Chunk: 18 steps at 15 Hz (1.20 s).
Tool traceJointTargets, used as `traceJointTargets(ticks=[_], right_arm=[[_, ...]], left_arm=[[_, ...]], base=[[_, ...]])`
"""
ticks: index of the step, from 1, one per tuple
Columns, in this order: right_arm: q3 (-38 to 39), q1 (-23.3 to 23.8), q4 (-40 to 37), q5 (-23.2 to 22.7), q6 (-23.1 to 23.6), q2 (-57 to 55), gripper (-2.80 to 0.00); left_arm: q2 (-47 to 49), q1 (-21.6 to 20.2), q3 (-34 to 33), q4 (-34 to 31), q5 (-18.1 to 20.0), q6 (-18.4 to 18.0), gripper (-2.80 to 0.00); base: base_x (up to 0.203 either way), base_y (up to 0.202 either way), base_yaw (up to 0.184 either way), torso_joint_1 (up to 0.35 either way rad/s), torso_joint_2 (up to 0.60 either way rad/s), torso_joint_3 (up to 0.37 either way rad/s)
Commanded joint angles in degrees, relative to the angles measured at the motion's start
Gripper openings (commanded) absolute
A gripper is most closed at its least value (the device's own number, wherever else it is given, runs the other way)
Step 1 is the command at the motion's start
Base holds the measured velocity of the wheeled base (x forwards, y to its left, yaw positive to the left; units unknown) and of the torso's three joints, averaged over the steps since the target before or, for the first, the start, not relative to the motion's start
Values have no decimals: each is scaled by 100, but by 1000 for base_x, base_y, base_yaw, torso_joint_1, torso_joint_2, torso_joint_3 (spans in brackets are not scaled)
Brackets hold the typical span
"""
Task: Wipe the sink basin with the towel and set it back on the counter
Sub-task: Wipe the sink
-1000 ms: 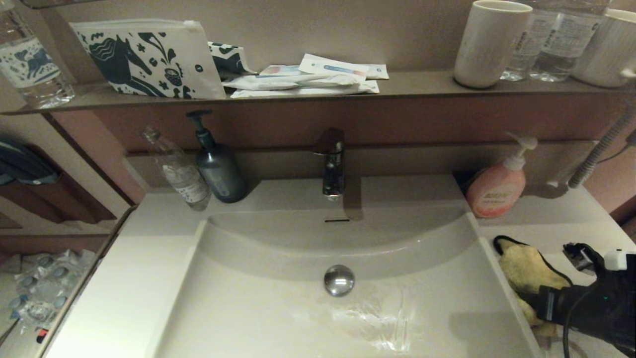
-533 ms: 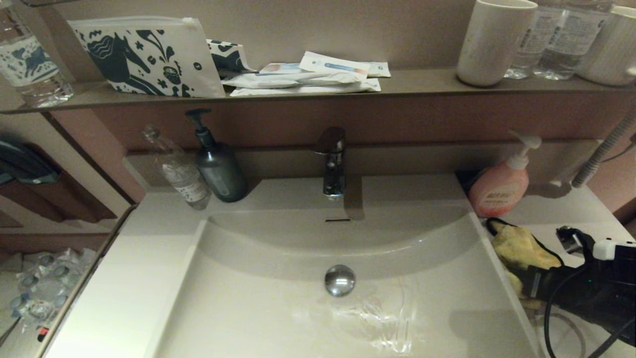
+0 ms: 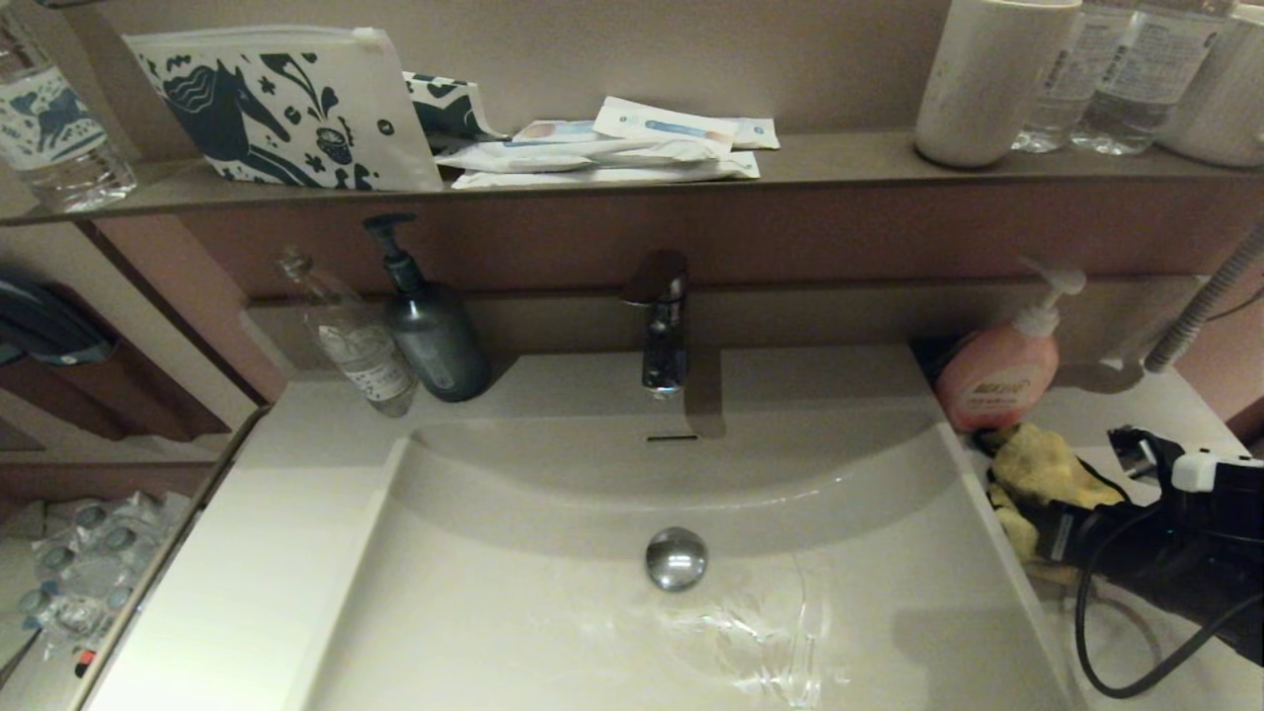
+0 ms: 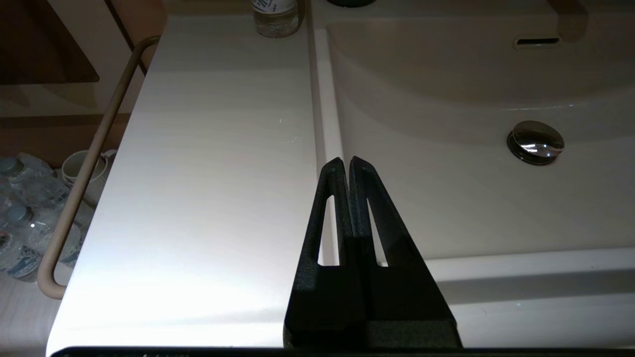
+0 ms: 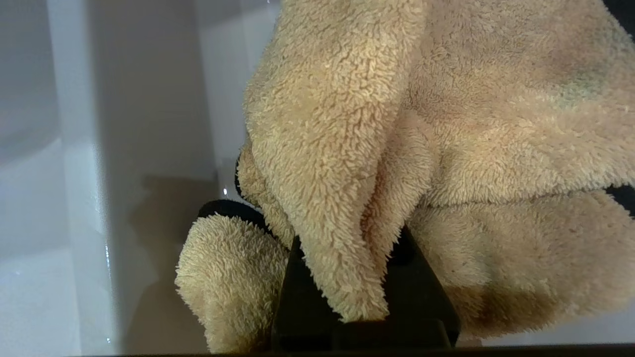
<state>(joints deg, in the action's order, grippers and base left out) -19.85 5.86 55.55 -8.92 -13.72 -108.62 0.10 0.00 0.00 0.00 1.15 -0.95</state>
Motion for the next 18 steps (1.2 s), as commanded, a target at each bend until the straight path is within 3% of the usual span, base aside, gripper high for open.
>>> traceJointTargets(ticks=[1,6,9,11,13,15,18], right_arm=[[33,0,-508,-20,93,340,-280],[-81,100,-2914,499,1226,1344,-280],[-471,673,-4150,1078,2144,1706,-280],[-747,1178,-4296,1228,2569,1707,-280],[-1102,1471,-4308,1260,2654,1477,-280],[-1355,1578,-4210,1276,2481,1131,-280],[-1619,1574,-3222,1659,2077,283,-280]], left_arm=[[8,0,0,0,3,-2,-280],[8,0,0,0,0,-2,-280],[8,0,0,0,4,-2,-280],[8,0,0,0,0,-2,-280],[8,0,0,0,8,-2,-280],[8,0,0,0,0,-2,-280],[8,0,0,0,0,-2,-280]], base=[[0,0,0,0,0,0],[0,0,0,0,0,0],[0,0,0,0,0,0],[0,0,0,0,0,0],[0,0,0,0,0,0],[0,0,0,0,0,0],[0,0,0,0,0,0]])
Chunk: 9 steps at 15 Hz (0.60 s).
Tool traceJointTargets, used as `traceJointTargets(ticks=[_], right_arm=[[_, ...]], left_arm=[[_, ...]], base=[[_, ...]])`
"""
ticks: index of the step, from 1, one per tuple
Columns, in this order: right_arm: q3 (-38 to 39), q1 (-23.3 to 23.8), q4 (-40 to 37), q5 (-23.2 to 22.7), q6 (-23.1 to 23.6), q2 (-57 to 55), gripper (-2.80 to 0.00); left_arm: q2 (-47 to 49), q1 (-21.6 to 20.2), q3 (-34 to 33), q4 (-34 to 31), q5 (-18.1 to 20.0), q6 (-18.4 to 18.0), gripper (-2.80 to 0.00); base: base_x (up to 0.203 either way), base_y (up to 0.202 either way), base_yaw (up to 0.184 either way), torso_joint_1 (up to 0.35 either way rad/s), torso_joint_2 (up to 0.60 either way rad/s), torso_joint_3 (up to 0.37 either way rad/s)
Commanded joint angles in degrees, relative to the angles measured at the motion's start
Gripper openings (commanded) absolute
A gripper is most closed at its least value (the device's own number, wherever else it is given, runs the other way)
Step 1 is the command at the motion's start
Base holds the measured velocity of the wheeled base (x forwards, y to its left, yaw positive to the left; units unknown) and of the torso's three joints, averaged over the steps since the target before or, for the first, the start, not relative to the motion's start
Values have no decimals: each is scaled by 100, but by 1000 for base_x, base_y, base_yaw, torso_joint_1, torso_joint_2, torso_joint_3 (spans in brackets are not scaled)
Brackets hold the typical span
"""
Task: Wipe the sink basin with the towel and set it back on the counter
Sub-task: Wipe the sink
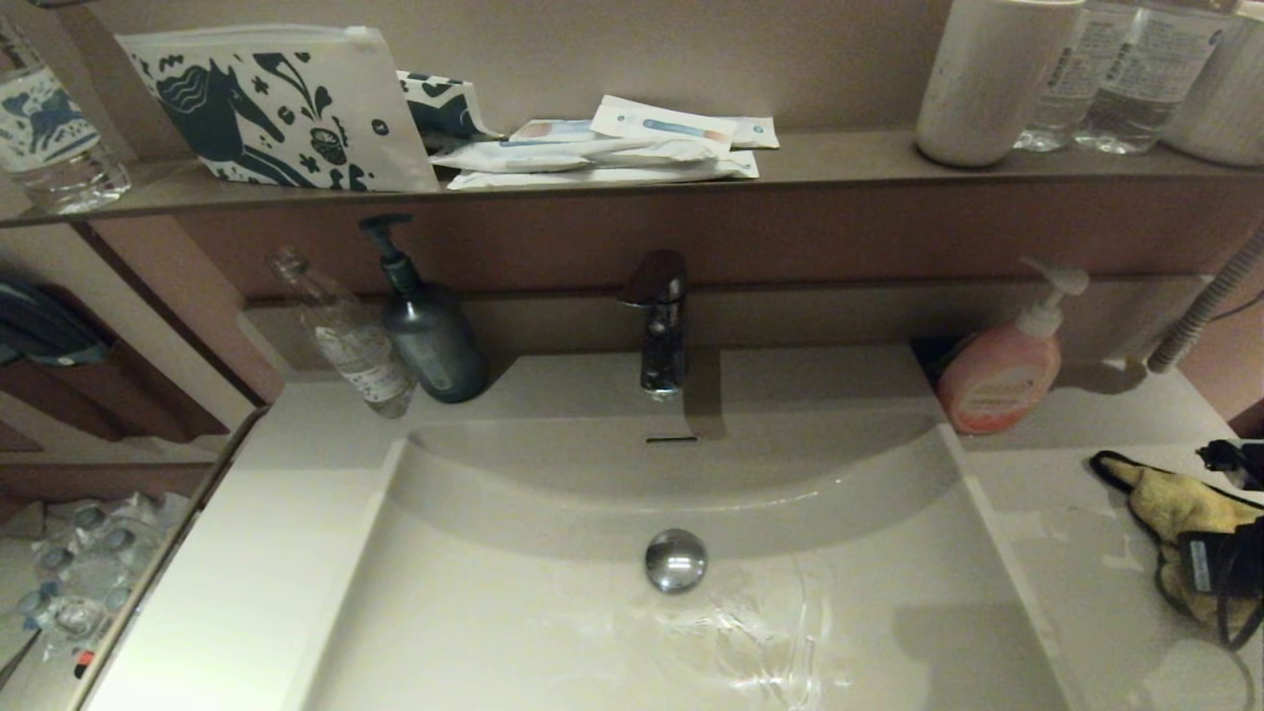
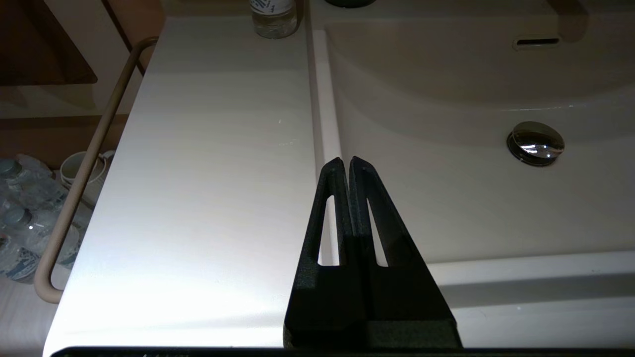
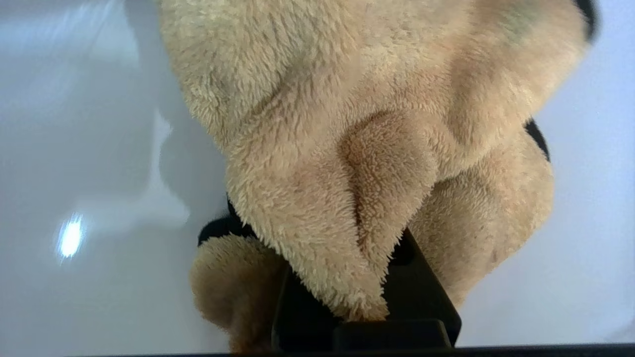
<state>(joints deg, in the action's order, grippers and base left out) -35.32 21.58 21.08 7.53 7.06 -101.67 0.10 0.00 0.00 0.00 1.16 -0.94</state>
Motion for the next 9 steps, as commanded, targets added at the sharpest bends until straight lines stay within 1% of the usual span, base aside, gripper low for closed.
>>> traceJointTargets(ticks=[1,3,5,7,9], right_arm=[[-132,-91,706,124,-164,-633,-280],[-174,-587,860,177,-650,-652,-280],[-196,-1202,875,179,-1115,-469,-280],[-201,-1817,874,179,-1444,-112,-280],[-140,-2248,771,183,-1575,270,-280]], left_arm=[[8,0,0,0,-2,-2,-280],[8,0,0,0,3,-2,-280],[8,0,0,0,-2,-2,-280],[8,0,0,0,-1,-2,-280],[8,0,0,0,-2,-2,-280]], base=[[0,0,0,0,0,0],[0,0,0,0,0,0],[0,0,0,0,0,0],[0,0,0,0,0,0],[0,0,0,0,0,0]])
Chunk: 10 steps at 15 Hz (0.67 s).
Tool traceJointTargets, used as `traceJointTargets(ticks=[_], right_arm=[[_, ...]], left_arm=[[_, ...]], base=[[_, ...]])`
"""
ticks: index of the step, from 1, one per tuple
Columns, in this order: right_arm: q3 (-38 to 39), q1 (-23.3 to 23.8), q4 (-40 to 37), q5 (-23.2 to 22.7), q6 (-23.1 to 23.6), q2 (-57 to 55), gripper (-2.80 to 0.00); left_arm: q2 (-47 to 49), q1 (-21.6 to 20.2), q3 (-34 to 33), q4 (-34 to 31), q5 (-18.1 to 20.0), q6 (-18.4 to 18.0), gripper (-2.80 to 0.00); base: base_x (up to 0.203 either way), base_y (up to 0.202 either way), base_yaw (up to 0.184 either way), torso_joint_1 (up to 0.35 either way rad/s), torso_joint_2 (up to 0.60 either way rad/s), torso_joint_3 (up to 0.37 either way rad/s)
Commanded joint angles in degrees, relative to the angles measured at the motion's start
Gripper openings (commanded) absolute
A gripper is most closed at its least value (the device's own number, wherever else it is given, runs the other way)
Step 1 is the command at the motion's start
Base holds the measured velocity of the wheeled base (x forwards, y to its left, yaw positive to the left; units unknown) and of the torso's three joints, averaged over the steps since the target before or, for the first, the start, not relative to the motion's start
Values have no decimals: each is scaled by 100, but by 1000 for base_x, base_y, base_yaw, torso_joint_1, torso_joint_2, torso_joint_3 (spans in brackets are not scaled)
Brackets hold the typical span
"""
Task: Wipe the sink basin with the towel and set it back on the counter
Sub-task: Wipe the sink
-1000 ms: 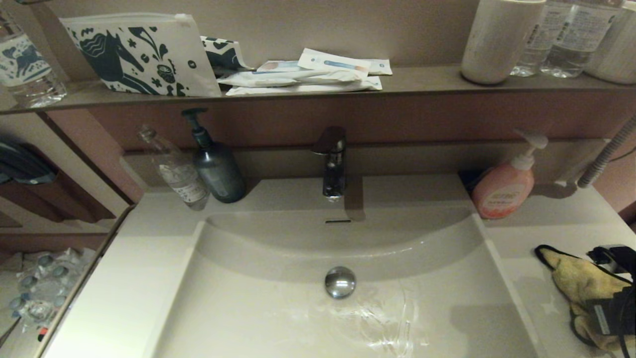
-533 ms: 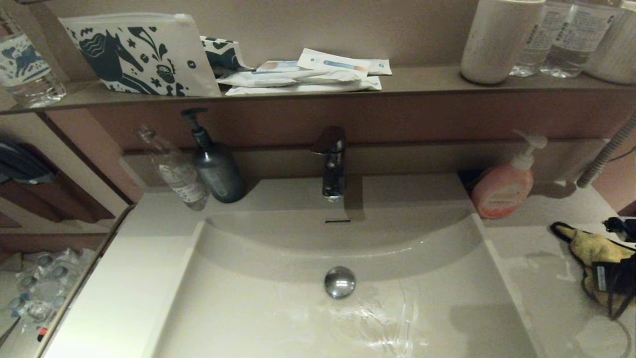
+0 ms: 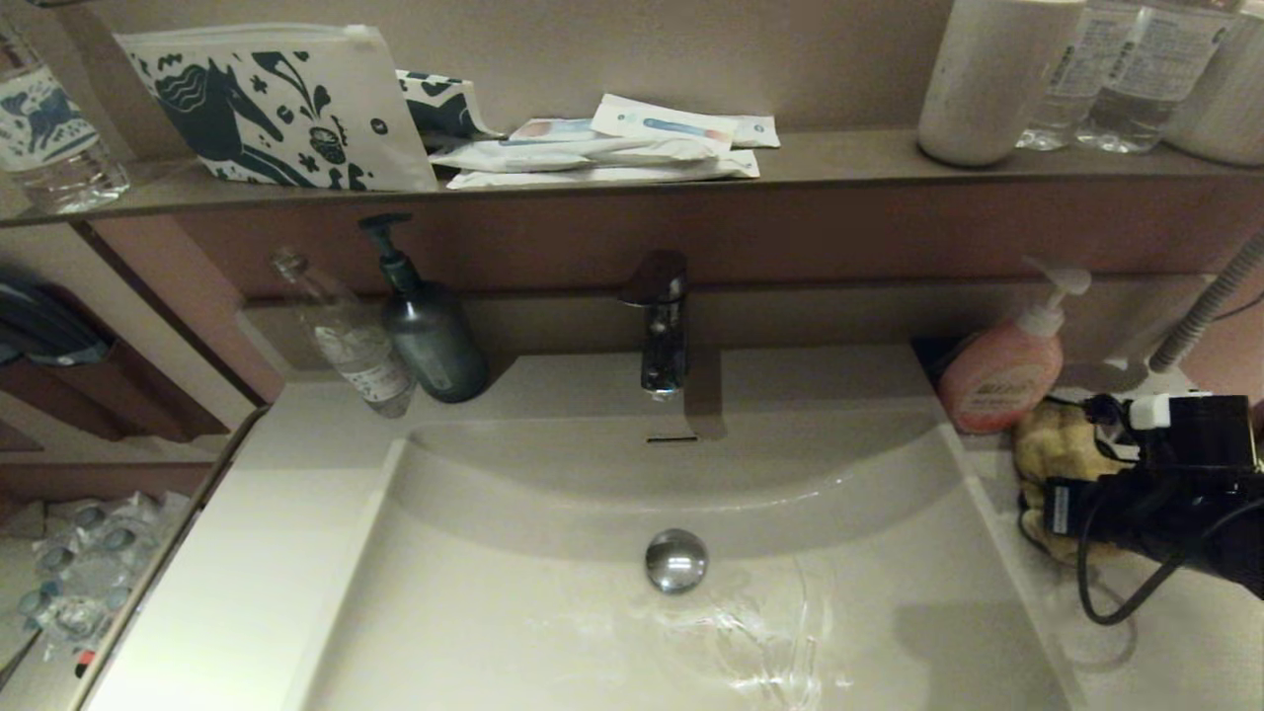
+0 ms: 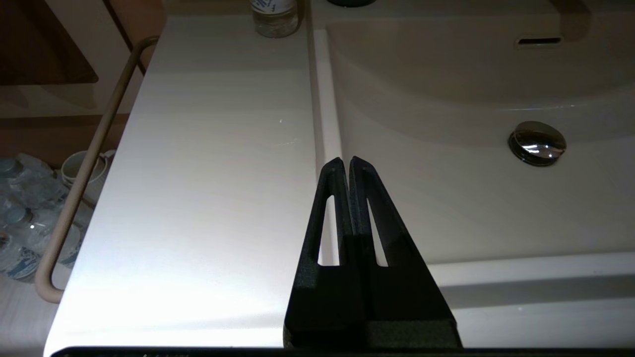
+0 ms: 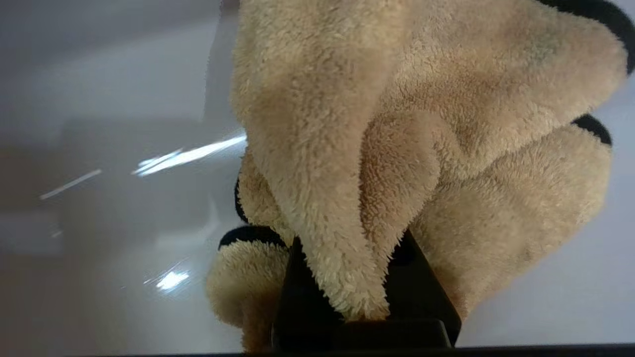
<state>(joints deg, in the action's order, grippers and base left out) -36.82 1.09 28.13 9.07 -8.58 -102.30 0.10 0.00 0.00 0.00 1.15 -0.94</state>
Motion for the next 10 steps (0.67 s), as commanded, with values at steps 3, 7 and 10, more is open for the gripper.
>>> traceJointTargets(ticks=[3,7,10], right_arm=[[236,-322,-842,6,18,979,-280],[195,1035,-1798,-24,1141,1281,-280],[-344,1447,-2588,-21,1388,1618,-280]], left_arm=[[8,0,0,0,8,-3,-280],[8,0,0,0,8,-3,-280],[8,0,0,0,1,-3,-280]], base=[[0,0,0,0,0,0],[0,0,0,0,0,0],[0,0,0,0,0,0]])
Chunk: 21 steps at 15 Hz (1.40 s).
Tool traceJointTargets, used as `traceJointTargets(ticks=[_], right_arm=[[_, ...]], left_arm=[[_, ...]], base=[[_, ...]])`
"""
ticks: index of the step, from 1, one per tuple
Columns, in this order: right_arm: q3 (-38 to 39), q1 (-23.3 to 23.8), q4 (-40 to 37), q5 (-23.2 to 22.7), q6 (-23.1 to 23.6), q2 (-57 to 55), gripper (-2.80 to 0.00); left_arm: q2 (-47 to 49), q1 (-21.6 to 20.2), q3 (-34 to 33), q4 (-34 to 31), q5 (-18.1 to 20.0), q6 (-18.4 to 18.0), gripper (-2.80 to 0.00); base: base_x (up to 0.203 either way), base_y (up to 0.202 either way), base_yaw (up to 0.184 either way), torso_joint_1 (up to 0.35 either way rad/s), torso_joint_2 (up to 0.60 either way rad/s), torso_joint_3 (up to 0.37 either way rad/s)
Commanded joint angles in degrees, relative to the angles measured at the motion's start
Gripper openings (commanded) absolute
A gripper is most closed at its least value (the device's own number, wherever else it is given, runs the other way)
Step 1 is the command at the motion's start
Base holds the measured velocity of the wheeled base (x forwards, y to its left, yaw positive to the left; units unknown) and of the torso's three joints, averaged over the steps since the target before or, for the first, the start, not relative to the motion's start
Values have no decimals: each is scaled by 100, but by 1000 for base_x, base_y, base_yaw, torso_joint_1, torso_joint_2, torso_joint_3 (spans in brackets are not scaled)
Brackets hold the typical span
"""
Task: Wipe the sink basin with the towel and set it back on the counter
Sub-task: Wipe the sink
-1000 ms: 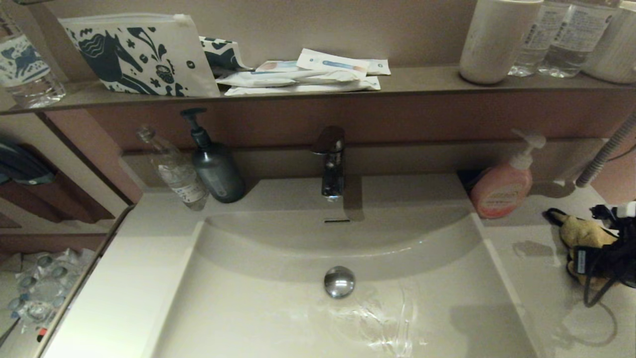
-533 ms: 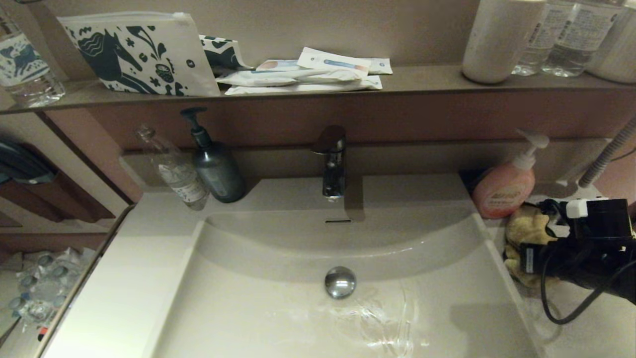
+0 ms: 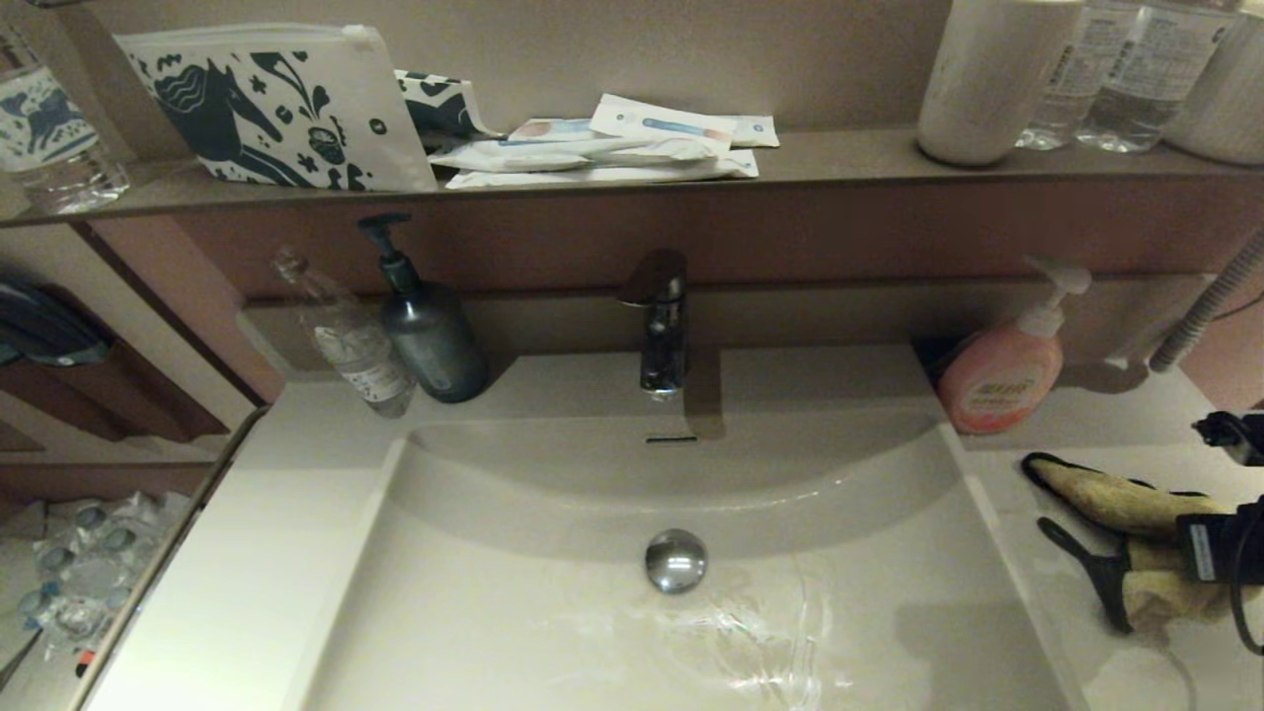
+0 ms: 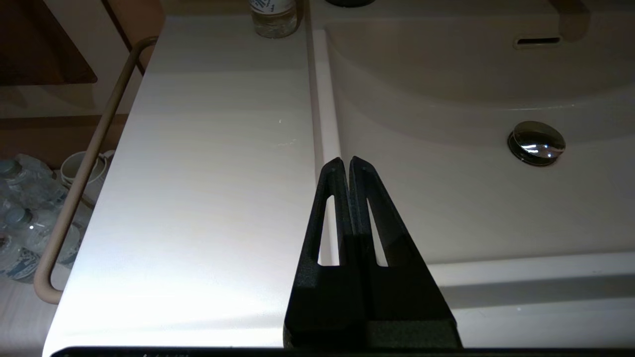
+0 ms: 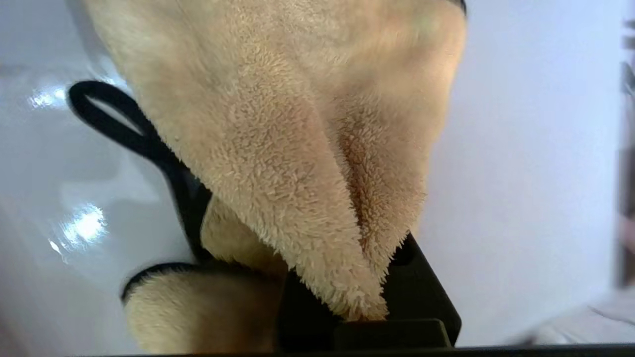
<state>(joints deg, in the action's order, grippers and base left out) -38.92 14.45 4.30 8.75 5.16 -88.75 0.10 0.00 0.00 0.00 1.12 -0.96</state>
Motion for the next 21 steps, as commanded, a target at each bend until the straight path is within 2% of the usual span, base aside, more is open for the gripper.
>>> traceJointTargets(ticks=[1,3,5,10,11,12,15,17,19,21], right_arm=[[-402,108,-817,23,25,486,-280],[-947,27,-1503,15,29,744,-280],[-1038,-91,-1568,60,33,871,-280],[-1398,83,-1445,241,18,587,-280],[-1392,85,-1326,250,20,563,-160],[-1390,85,-1204,271,12,552,0],[-1390,89,-1214,416,56,590,0],[-1400,194,-1403,668,245,629,0],[-1535,341,-2066,744,443,649,0],[-2126,609,-2758,941,447,547,0]], left_arm=[[8,0,0,0,2,0,-280],[8,0,0,0,2,0,-280],[8,0,0,0,2,0,-280],[8,0,0,0,2,0,-280],[8,0,0,0,2,0,-280],[8,0,0,0,2,0,-280],[8,0,0,0,3,0,-280],[8,0,0,0,2,0,-280],[8,0,0,0,2,0,-280],[8,0,0,0,2,0,-280]], base=[[0,0,0,0,0,0],[0,0,0,0,0,0],[0,0,0,0,0,0],[0,0,0,0,0,0],[0,0,0,0,0,0],[0,0,0,0,0,0],[0,0,0,0,0,0],[0,0,0,0,0,0],[0,0,0,0,0,0],[0,0,0,0,0,0]])
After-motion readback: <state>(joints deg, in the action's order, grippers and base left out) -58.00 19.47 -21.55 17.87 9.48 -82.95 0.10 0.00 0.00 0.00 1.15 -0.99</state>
